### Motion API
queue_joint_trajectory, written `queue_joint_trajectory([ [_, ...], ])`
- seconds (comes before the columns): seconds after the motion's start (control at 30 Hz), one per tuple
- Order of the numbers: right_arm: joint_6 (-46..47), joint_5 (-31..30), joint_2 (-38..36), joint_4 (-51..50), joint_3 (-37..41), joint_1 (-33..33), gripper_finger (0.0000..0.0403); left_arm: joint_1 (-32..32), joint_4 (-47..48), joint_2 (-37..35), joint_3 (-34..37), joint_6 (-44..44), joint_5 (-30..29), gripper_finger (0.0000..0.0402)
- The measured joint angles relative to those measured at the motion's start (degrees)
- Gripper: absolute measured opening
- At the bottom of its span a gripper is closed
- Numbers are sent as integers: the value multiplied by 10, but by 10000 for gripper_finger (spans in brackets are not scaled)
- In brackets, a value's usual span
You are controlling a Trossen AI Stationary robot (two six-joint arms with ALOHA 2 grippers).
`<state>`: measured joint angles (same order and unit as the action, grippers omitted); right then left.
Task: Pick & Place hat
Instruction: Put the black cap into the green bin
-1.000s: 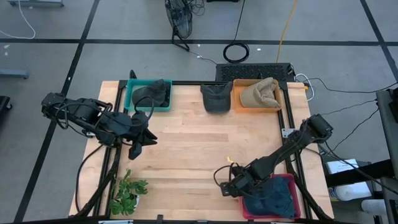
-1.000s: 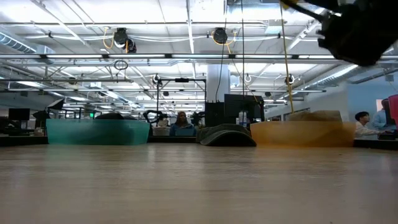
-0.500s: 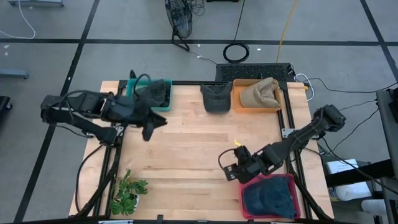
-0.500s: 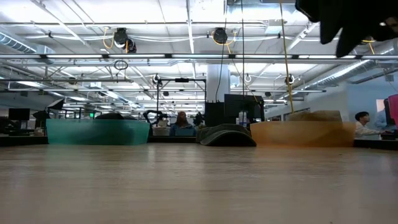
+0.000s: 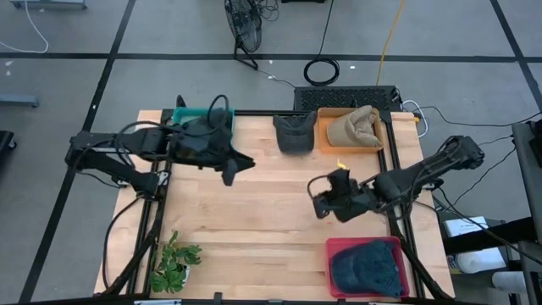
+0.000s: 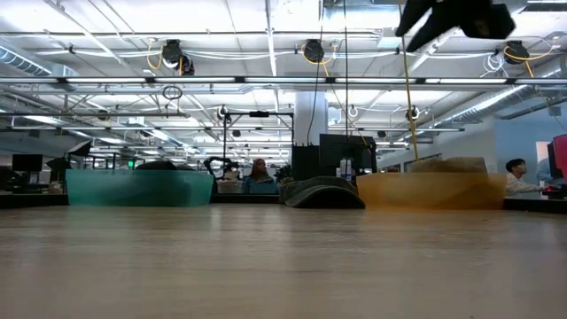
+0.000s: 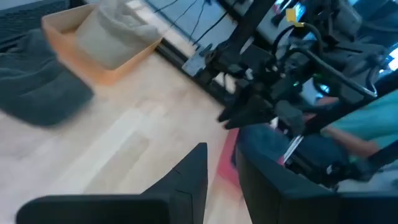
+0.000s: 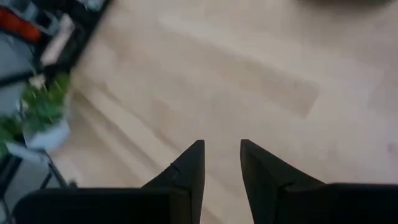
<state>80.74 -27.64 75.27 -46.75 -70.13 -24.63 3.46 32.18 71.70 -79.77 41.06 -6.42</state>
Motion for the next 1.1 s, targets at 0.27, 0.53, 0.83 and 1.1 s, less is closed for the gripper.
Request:
queue_joint_trajectory([
  [0.27,-86,-23,-37,1,0,38,84,-9,-93,46,0,14,-9,92],
  [0.53,-74,-38,-41,3,10,58,84,-96,-89,62,-1,-62,-10,92],
  [0.83,-77,-66,-40,109,39,150,84,-193,-91,56,0,-230,45,92],
  [1.1,-290,76,-39,244,41,279,84,-252,-101,55,0,-273,64,93],
])
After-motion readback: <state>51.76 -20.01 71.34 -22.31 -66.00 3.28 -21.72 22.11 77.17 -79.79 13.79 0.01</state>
